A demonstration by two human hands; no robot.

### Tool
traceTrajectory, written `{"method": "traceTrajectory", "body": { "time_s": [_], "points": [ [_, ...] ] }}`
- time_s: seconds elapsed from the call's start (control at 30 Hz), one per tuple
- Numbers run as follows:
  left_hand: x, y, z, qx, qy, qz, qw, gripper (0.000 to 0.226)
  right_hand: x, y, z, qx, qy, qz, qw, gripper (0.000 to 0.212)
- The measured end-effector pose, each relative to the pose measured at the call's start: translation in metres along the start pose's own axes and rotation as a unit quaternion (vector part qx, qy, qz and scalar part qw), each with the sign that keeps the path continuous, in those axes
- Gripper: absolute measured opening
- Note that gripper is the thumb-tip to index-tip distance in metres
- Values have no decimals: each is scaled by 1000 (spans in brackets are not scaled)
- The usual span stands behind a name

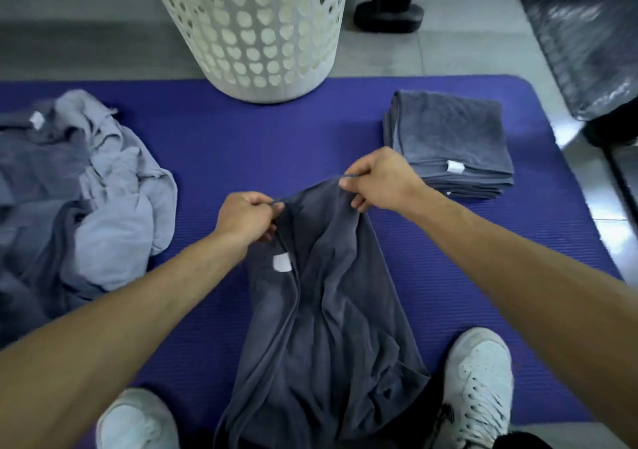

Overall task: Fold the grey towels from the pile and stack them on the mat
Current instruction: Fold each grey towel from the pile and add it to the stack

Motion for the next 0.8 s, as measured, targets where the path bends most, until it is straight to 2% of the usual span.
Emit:
{"method": "traceTrajectory", "body": {
  "time_s": [0.13, 0.3, 0.4, 0.43, 0.5, 0.57, 0.6, 0.7, 0.8],
  "points": [
    [56, 43, 56, -7, -22, -18, 1000, 15, -68, 22, 60, -23, 9, 16, 1000, 12],
    [130, 79, 143, -20, -94, -16, 995, 14, -150, 58, 156, 58, 52, 68, 995, 19],
    [160, 91, 190, -20, -143, -8, 989, 15, -170, 68, 216, 94, 53, 88, 990, 26],
    [168, 95, 205, -9, -167, 4, 986, 15, -171, 73, 235, 119, 58, 80, 988, 24],
    [183, 108, 240, 50, -238, 64, 968, 14, -175, 83, 279, 227, 101, 64, 967, 17],
    [187, 123, 278, 134, -330, 126, 926, 19, -172, 88, 320, 336, 157, 48, 927, 12],
    [182, 123, 293, 152, -356, 125, 914, 22, -166, 86, 332, 357, 170, 48, 917, 11],
    [158, 99, 304, 99, -306, 13, 947, 18, -140, 71, 344, 317, 125, 76, 937, 16],
    [153, 101, 313, 103, -304, 20, 947, 12, -125, 61, 355, 296, 127, 9, 947, 15]
  ]
}}
Point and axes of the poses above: each hand's wrist, its own z-axis away from the middle knuckle, its own y-axis out of the back of the hand, x = y × z, the point moved 8 cm from there along -z, towards the middle knuckle, and after that the axes turned 11 degrees about -x, right-handed, at the moved point
